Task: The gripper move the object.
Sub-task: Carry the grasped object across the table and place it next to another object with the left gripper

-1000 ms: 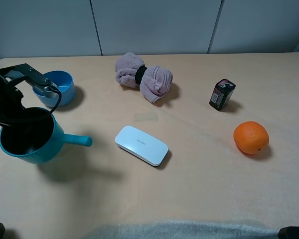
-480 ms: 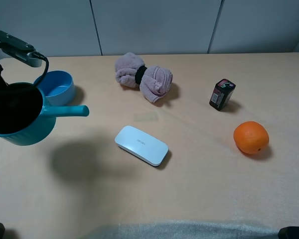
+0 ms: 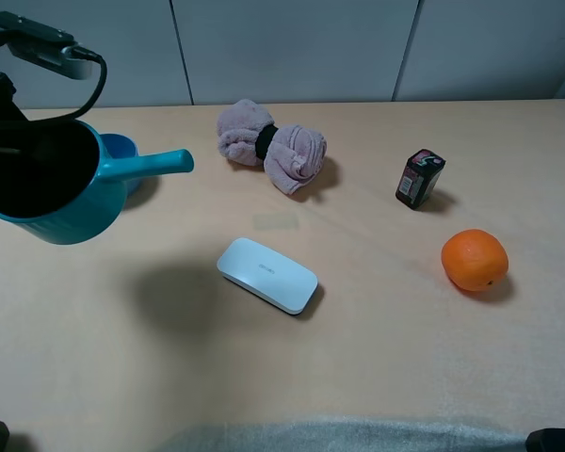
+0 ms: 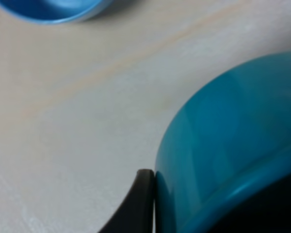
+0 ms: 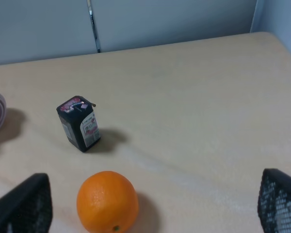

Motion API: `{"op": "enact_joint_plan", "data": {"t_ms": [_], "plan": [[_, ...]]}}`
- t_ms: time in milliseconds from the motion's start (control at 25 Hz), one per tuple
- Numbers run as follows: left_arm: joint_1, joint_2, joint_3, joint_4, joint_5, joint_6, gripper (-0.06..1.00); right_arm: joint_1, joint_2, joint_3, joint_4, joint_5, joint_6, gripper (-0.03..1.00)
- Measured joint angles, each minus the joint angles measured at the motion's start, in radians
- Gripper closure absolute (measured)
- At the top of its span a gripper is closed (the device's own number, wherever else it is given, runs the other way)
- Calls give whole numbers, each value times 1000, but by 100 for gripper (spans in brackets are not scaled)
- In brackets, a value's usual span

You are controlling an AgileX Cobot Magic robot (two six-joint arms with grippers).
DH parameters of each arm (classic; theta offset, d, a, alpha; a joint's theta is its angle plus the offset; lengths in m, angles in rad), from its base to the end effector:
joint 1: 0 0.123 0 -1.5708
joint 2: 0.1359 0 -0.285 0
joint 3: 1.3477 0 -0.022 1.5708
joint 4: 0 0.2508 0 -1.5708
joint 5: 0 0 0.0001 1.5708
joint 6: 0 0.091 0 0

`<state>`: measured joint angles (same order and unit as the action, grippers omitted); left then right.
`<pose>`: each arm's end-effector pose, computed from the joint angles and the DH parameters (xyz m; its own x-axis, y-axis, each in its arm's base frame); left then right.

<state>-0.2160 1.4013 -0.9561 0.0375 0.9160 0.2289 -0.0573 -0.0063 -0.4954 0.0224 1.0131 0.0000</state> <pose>0.2541 -0.0530 0.2536 -0.8533 0.4421 -0.2765 0.4319 0.8963 0.1005 -0.0033 0.0019 0.2799 -0.4103 0.0354 -0.9113 0.0448 0.9988 0.0186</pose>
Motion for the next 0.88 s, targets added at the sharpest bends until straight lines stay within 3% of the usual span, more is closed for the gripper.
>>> {"op": "enact_joint_plan", "data": {"t_ms": [480, 880], "plan": [[-128, 214, -186, -4, 68, -25, 90, 0, 0, 0, 0, 0, 0, 30], [-187, 443, -395, 30, 107, -98, 90, 0, 0, 0, 0, 0, 0, 30]]}}
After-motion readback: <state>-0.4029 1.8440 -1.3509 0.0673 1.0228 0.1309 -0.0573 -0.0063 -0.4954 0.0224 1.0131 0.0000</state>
